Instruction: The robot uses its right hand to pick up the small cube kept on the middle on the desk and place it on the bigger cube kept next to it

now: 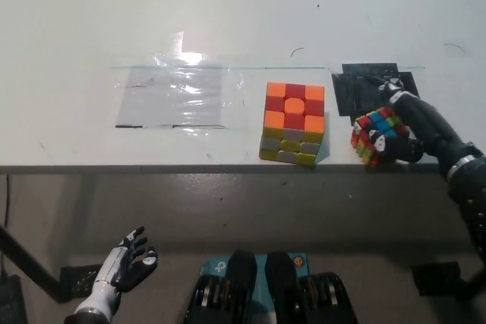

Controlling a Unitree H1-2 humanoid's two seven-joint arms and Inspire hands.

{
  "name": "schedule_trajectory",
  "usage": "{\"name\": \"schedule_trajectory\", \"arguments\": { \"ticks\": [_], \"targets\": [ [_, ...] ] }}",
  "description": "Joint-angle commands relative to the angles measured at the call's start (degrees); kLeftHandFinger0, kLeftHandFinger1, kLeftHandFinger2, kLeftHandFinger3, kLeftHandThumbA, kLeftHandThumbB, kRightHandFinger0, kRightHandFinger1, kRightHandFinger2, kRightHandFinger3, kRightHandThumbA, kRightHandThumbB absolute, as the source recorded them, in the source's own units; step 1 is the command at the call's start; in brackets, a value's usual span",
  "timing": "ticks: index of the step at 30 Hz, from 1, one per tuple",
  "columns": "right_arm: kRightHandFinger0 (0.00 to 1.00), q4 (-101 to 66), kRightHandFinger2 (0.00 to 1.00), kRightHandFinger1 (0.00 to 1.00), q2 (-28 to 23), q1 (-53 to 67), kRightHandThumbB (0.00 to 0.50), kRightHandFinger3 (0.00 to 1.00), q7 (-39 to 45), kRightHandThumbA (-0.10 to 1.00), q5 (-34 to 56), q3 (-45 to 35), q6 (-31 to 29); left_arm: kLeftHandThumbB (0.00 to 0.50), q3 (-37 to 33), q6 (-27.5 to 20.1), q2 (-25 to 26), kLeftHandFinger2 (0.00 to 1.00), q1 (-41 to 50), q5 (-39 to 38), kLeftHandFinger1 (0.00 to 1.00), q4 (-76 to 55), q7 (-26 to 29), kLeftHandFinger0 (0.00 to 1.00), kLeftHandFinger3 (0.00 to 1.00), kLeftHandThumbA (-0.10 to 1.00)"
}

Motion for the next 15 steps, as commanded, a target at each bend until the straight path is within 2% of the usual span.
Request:
{"name": "schedule_trajectory", "arguments": {
  "ticks": [1,9,15],
  "targets": [
    [1.0,-4.59,1.0,1.0,0.32,-1.68,0.472,1.0,1.63,0.61,-1.73,0.58,-0.61,0.326,0.47,-0.84,0.92,1.0,-1.08,-0.1,1.0,-1.02,0.59,1.0,1.0,0.32],
    [1.0,-4.5,1.0,1.0,0.76,-1.07,0.452,1.0,1.9,0.57,-1.84,0.37,-1.57,0.328,0.18,-0.1,0.96,1.0,-0.86,0.46,1.0,-1.27,0.79,1.0,1.0,0.34],
    [1.0,-2.39,1.0,1.0,0.49,-0.61,0.443,1.0,1.39,0.56,-0.79,-1.0,-1.72,0.308,0.28,-0.2,0.94,1.0,-1.25,0.38,1.0,-1.68,0.91,1.0,1.0,0.33]
  ]
}}
